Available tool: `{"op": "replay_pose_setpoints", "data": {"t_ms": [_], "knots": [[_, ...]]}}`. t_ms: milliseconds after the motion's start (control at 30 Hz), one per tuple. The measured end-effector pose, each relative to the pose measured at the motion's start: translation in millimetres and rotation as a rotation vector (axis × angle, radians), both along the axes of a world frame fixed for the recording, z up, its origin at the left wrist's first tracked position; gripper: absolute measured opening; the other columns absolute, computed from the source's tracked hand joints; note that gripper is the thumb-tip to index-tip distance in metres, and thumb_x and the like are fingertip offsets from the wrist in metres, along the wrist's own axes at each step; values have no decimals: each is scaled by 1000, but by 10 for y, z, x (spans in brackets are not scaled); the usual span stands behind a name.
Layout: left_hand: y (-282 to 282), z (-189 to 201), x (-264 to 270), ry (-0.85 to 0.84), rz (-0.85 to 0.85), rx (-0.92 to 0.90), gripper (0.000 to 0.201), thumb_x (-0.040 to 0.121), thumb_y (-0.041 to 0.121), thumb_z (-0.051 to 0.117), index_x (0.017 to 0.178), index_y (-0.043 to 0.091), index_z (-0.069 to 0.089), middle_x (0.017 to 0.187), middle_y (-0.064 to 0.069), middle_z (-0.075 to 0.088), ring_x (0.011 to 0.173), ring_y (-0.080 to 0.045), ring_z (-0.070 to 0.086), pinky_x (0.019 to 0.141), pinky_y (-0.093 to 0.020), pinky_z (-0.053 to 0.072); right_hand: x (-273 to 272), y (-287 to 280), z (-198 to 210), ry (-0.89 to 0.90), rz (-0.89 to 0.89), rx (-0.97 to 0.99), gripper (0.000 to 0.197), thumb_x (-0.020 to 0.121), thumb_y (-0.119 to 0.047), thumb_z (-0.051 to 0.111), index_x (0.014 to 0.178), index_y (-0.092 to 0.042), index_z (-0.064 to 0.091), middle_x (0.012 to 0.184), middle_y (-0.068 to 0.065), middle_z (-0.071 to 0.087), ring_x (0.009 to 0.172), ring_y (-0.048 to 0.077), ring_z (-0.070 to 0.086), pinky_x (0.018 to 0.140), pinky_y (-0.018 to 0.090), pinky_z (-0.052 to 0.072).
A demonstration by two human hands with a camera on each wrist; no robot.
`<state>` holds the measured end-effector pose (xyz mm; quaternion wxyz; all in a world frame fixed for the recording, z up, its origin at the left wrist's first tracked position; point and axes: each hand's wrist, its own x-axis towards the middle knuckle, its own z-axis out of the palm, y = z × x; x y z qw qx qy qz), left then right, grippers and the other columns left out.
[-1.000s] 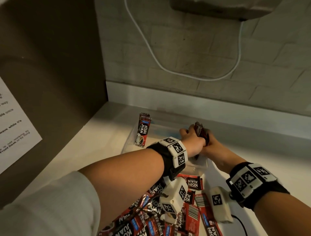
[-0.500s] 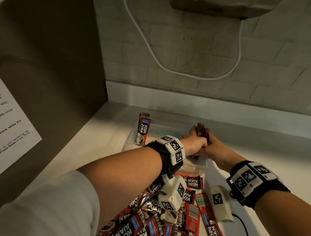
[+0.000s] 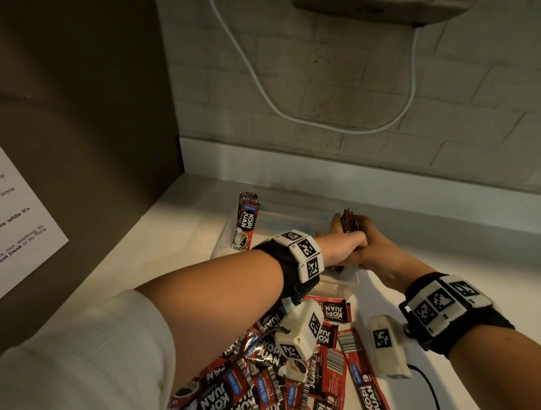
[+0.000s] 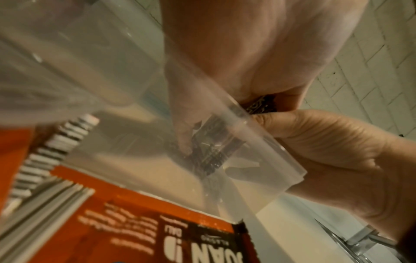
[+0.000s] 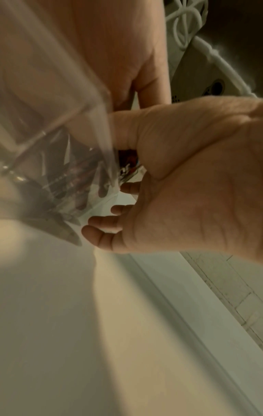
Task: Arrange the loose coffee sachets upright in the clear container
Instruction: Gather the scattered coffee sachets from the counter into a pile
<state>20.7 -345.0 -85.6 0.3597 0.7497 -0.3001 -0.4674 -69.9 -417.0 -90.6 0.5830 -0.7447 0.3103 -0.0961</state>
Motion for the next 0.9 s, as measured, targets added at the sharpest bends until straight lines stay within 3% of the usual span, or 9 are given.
{"op": "replay_pose_setpoints", "data": {"t_ms": [100, 167, 233, 433, 500, 600, 733, 800, 900], "knots": [[94, 83, -40, -3, -15, 3, 114, 59, 70, 51, 149, 44, -14, 157, -19, 15, 142, -41, 22, 114, -50, 26, -7, 35, 16, 8, 11, 5, 90, 70, 14, 71, 137, -25, 26, 110, -10, 55, 100, 13, 59, 84, 42, 55], [116, 68, -46, 20, 9, -24, 104, 79, 64, 52, 150, 35, -18, 161, -16, 4, 146, -39, 9, 118, -47, 17, -15, 45, 18, 21, 9, -13, 92, 69, 12, 74, 137, -27, 26, 116, -6, 56, 105, 16, 59, 89, 47, 53], [112, 48, -38, 21, 32, -43, 96, 89, 56, 50, 150, 31, -20, 162, -14, 2, 147, -38, 6, 119, -45, 17, -23, 38, 22, 26, -6, -17, 93, 68, 11, 75, 138, -27, 27, 121, -1, 56, 107, 20, 59, 90, 49, 53], [98, 80, -10, -9, -44, -11, 131, 46, 76, 49, 147, 37, -25, 161, -15, 9, 145, -38, 16, 117, -47, 22, -30, -13, 10, 19, -39, -10, 97, 64, 11, 78, 139, -26, 27, 124, 5, 56, 113, 28, 57, 96, 57, 47], [104, 82, -7, -29, -71, -5, 131, 45, 77, 48, 146, 38, -26, 161, -16, 10, 145, -38, 17, 117, -47, 22, -38, -15, 14, 31, -37, -21, 98, 64, 9, 79, 139, -27, 27, 125, 3, 55, 114, 28, 55, 97, 57, 46], [165, 131, 13, -59, -87, 0, 126, 54, 75, 52, 148, 36, -24, 161, -15, 5, 146, -37, 14, 117, -47, 20, -82, 13, 87, 45, -72, -81, 98, 63, 2, 83, 139, -27, 29, 137, 6, 43, 122, 28, 47, 94, 43, 47], [473, 313, 142, -255, -120, -33, 100, 82, 58, 60, 154, 32, -3, 161, -14, 2, 146, -35, 12, 116, -49, 20, -255, 111, 284, 48, -130, -301, 83, 63, -19, 86, 132, -25, 39, 132, 3, 39, 120, 25, 45, 101, 44, 43], [763, 446, 236, -432, -149, -74, 82, 85, 48, 64, 152, 26, 22, 158, -10, 14, 143, -31, 22, 114, -43, 24, -364, 222, 430, 50, -138, -415, 61, 67, -25, 83, 119, -22, 50, 122, 4, 49, 105, 25, 54, 90, 41, 49], [1327, 592, 402, -668, -194, -122, 45, 84, 42, 66, 126, 31, 53, 132, -2, 37, 121, -20, 41, 103, -30, 35, -489, 489, 597, 77, 44, -580, 23, 77, -20, 76, 96, -19, 63, 94, 0, 64, 83, 21, 62, 69, 25, 49]]}}
